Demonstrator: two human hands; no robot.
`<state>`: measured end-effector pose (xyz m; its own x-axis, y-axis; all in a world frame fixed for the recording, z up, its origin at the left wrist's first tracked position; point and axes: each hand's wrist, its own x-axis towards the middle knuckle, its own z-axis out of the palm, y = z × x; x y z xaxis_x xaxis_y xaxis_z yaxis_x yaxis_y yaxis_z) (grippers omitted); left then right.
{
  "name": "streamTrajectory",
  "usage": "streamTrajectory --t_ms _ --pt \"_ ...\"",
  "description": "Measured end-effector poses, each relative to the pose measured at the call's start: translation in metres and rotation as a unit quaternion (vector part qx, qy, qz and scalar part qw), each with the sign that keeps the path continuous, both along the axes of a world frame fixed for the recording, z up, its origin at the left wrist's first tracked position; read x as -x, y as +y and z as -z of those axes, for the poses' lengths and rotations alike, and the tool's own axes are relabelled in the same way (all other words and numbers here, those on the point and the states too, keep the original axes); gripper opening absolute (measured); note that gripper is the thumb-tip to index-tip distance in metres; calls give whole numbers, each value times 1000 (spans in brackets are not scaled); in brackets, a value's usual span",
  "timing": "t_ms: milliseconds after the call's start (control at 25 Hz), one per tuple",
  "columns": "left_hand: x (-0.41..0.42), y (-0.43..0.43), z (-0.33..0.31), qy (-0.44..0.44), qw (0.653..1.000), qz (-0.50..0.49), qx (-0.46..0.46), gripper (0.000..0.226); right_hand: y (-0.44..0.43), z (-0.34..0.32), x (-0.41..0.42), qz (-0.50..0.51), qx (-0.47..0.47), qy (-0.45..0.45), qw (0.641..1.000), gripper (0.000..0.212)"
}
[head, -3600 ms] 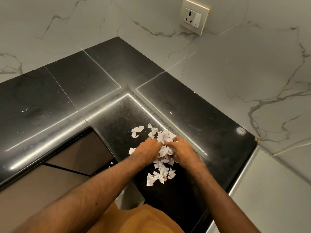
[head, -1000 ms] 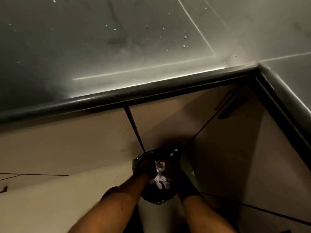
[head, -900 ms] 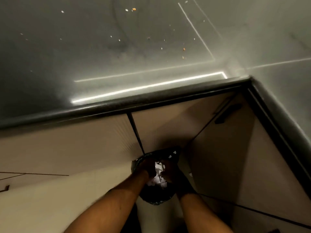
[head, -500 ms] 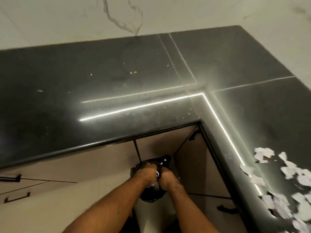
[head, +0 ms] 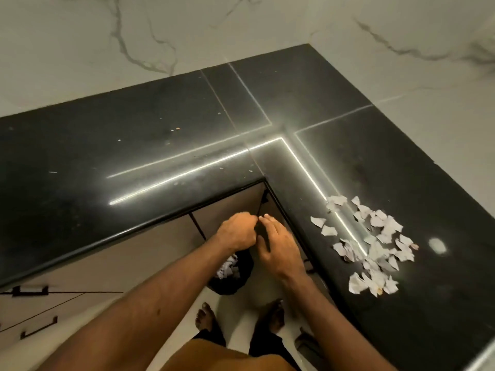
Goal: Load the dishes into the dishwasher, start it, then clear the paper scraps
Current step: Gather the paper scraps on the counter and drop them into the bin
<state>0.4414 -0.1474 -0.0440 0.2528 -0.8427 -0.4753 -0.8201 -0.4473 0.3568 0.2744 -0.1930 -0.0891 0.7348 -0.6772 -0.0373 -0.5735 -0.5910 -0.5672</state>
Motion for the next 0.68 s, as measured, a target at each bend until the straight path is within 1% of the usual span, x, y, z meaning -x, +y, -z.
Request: streamTrajectory --t_ms 80,120,160,240,320,400,480,520,560,640,680 --pt "18 -18 -17 -12 999 3 49 39 -8 -5 27 4 38 11 999 59" --pt "28 -27 -22 -20 997 4 68 46 -14 -4 42 -3 62 36 997 61" --pt "38 -36 -26 -24 997 11 76 52 -18 -3 57 -22 82 55 995 64" --pt "58 -54 -33 -18 997 44 61 60 -34 -2 78 -33 84 78 993 69" --pt "74 -72 -36 -10 995 86 40 64 -51 -7 89 10 51 52 997 70" --pt "88 -85 -36 -19 993 114 22 67 -65 -16 106 48 25 30 998 65" --pt "102 -98 -35 -41 991 124 6 74 -70 -28 129 63 31 -6 998 57" --pt "108 -105 -36 -56 992 117 -6 81 -67 -33 141 69 45 -19 996 56" --pt "114 -111 -37 -71 991 110 -25 91 -60 -38 156 77 64 -16 995 60" --pt "127 -123 -43 -115 983 125 -65 110 -42 -40 188 114 96 34 988 80" --pt "132 -129 -45 -141 976 147 -79 114 -34 -37 204 141 107 61 982 90"
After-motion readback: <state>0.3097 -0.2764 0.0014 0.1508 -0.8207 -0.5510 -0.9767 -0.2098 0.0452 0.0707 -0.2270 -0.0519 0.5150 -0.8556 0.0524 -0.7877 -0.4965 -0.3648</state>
